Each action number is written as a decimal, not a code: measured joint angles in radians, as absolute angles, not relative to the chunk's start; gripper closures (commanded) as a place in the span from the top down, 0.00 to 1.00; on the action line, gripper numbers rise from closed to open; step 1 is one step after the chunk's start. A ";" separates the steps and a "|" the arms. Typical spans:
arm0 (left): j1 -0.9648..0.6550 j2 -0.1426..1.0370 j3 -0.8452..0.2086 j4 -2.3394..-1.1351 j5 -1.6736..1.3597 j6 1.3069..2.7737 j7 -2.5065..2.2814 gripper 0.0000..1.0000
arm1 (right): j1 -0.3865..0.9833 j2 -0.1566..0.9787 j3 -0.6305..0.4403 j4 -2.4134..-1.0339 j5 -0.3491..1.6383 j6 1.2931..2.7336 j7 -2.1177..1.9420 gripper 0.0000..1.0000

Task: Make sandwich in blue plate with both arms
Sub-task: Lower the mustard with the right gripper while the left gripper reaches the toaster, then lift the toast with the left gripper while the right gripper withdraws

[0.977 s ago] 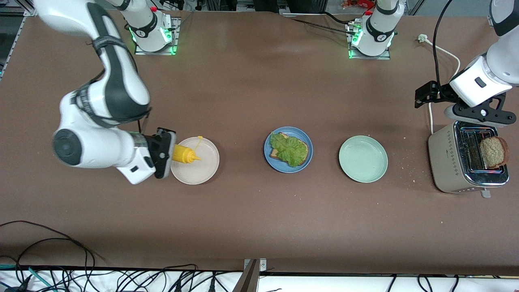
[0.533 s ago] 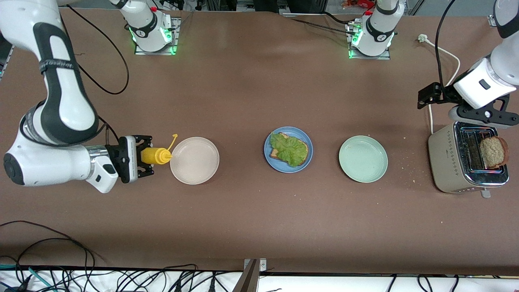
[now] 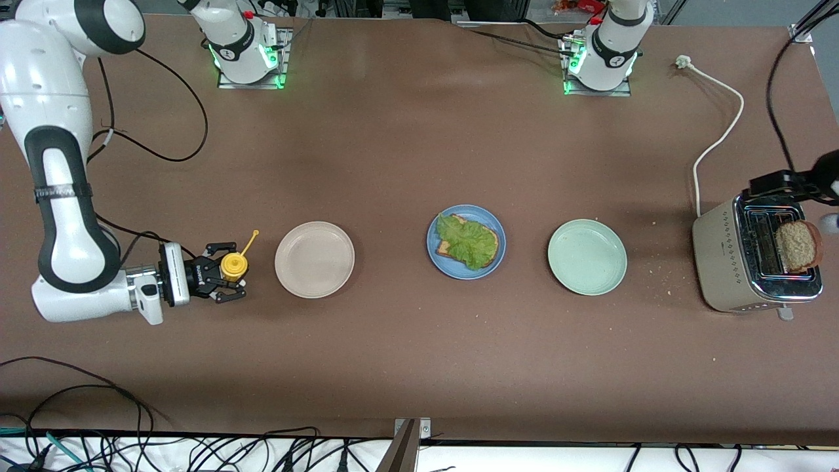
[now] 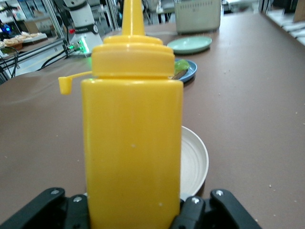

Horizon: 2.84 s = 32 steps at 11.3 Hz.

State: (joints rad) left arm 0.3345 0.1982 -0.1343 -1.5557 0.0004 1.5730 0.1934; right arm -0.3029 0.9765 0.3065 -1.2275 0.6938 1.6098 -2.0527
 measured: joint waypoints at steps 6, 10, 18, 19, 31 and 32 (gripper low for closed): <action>0.460 0.244 -0.132 -1.515 0.000 1.598 0.353 1.00 | -0.386 1.141 0.361 -1.224 0.708 1.609 -2.237 0.00; 0.532 0.289 -0.131 -1.497 0.000 1.624 0.445 1.00 | -0.398 1.219 0.423 -1.216 0.742 1.609 -2.245 0.00; 0.559 0.387 -0.128 -1.432 0.000 1.647 0.448 1.00 | -0.467 1.282 0.434 -1.218 0.857 1.558 -2.247 0.27; 0.562 0.404 -0.128 -1.432 0.000 1.670 0.449 1.00 | -0.481 1.303 0.439 -1.218 0.891 1.542 -2.266 0.81; 0.584 0.520 -0.131 -1.402 0.000 1.772 0.455 0.00 | -0.522 1.312 0.417 -1.174 0.863 1.491 -2.284 1.00; 0.584 0.519 -0.132 -1.375 0.000 1.771 0.455 0.00 | -0.529 1.302 0.417 -1.154 0.829 1.478 -2.281 1.00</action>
State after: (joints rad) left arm 0.5843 0.5190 -0.1315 -1.3752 0.0003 1.7713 0.4550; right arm -0.5291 1.3024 0.4171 -1.1543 0.8291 1.4776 -2.2808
